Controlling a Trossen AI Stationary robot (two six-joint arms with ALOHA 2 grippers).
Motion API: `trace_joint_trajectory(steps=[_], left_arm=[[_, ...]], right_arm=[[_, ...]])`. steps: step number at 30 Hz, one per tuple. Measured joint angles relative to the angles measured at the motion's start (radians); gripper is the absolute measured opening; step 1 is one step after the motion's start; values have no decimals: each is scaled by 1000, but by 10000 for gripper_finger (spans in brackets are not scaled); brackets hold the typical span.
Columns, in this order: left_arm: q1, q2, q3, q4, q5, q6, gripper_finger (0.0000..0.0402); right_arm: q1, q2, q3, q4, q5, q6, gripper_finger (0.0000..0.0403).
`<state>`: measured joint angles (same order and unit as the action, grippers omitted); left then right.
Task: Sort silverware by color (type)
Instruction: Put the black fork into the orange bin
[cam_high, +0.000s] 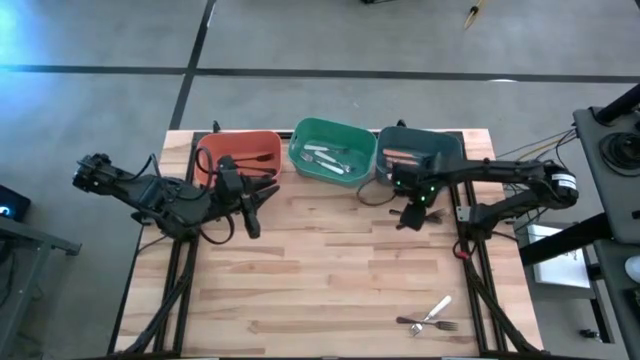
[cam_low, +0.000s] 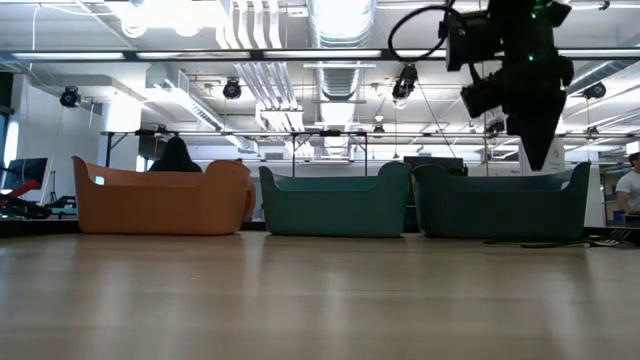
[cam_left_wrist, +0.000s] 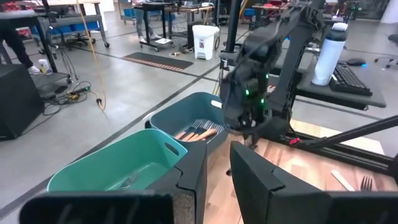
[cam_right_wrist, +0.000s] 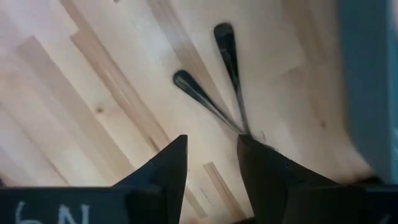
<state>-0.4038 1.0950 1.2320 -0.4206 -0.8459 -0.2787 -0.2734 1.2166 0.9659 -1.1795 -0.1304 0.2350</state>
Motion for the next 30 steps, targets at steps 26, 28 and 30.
trace_joint_trajectory(steps=[26,28,30], left_arm=[[-1,-1,0,1,0,-45,54],[-1,-1,0,1,0,-45,54],[-1,-1,0,1,0,-45,54]], right_arm=[[13,2,-289,102,138,68,125],[13,2,-289,104,137,73,125],[13,2,-289,117,137,88,125]])
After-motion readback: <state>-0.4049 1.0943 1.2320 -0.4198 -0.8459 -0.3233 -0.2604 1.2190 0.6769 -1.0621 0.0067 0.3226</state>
